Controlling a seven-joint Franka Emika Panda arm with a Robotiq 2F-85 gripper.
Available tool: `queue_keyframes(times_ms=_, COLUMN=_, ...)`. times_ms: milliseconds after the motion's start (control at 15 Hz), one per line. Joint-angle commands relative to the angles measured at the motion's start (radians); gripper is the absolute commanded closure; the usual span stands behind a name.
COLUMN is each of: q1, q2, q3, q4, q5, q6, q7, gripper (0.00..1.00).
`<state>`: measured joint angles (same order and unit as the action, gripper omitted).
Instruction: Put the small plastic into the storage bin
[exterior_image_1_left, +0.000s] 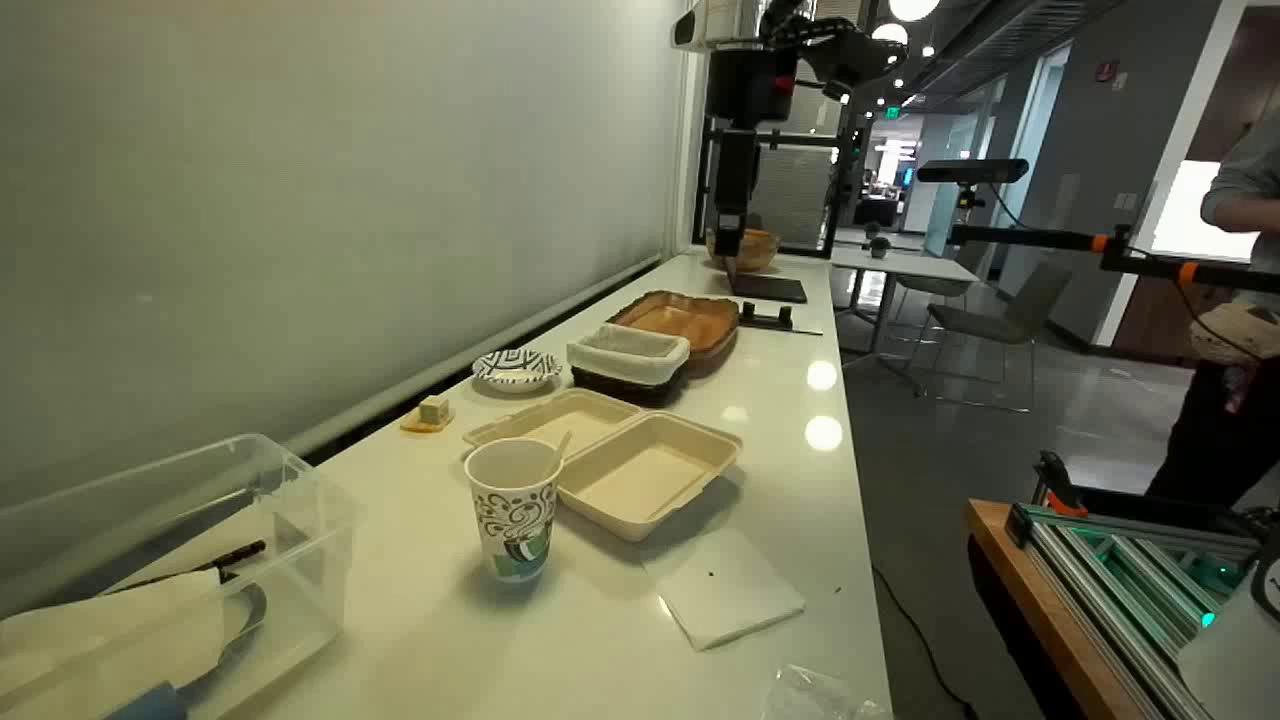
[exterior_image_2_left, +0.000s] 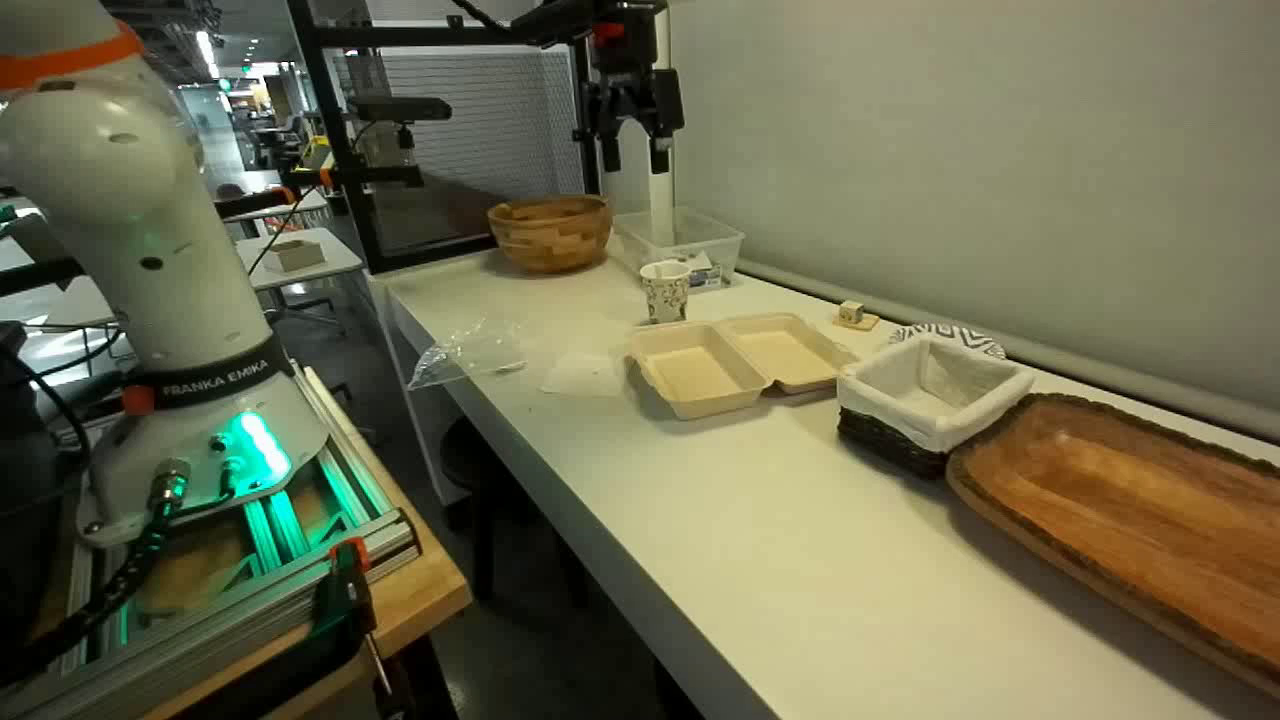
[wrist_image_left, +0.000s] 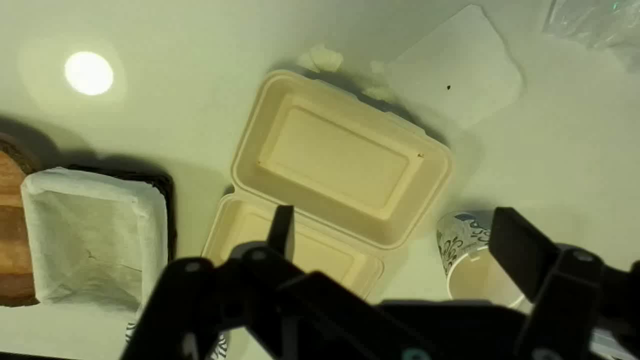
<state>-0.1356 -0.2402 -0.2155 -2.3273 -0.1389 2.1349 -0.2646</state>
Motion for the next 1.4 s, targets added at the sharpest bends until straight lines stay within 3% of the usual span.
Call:
queue_keyframes(times_ms=0, q1=-0.008, q2=0.000, q3=0.008, q4=0.001, q5=0.002, q6=-0.002, q7=-0.002, gripper=0.00)
queue_keyframes(times_ms=533, q1=0.009, q2=0.018, q3=0.016, q4=0.005, q5=0.022, q6=-0.001, q7=-0.014, gripper=0.00)
queue_keyframes(times_ms=1133, q1=0.156, q2=0.208, q3=0.168, q4=-0.005, q5=0.313, q6=-0.043, q7=-0.020, gripper=0.00)
queue_keyframes(times_ms=1267, q1=0.172, q2=0.273, q3=0.204, q4=-0.007, q5=0.313, q6=-0.063, q7=-0.020, gripper=0.00)
queue_keyframes(times_ms=1333, q1=0.153, q2=0.217, q3=0.196, q4=-0.013, q5=0.290, q6=-0.033, q7=-0.008, gripper=0.00)
